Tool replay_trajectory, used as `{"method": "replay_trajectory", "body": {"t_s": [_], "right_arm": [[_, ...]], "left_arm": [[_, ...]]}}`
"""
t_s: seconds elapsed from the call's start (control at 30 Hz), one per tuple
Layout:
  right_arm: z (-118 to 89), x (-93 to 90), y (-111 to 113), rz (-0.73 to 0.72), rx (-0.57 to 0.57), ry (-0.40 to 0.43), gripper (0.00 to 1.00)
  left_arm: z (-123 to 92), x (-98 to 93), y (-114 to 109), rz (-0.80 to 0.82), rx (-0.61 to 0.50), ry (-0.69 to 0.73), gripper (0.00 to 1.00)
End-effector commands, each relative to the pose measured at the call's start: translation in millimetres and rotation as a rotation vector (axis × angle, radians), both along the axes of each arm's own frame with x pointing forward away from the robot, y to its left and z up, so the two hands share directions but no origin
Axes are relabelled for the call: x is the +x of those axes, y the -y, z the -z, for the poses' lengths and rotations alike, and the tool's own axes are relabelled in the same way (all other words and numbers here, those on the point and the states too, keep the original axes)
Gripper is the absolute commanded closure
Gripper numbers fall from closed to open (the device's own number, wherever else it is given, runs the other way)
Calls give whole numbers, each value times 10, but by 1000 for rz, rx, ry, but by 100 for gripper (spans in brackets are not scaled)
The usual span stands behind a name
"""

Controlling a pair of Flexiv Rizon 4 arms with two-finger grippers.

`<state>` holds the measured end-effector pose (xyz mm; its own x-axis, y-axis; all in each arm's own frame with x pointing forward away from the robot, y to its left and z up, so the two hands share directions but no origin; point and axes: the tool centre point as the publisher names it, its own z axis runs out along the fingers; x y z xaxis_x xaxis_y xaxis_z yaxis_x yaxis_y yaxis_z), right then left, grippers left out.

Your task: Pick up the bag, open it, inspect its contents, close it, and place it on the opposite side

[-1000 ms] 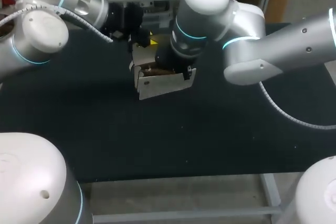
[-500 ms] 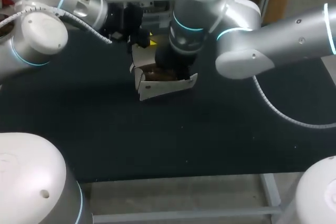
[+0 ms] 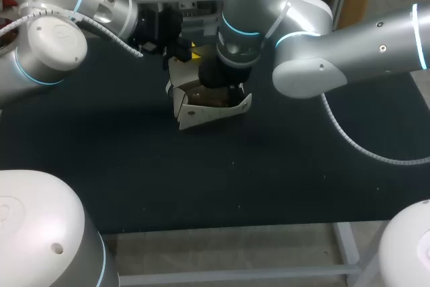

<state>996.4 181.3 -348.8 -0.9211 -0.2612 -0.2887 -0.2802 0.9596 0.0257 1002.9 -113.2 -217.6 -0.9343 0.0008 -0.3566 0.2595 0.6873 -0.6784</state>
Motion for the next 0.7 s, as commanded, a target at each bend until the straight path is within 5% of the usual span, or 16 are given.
{"method": "replay_trajectory", "body": {"t_s": [0.03, 0.7], "right_arm": [[86, 27, 5, -1, -9, -7, 0], [40, 36, 0, -3, -9, 5, 0]], "left_arm": [[-15, -17, -5, 6, -1, 1, 100], [-18, -26, -3, 10, 3, 3, 100]]}}
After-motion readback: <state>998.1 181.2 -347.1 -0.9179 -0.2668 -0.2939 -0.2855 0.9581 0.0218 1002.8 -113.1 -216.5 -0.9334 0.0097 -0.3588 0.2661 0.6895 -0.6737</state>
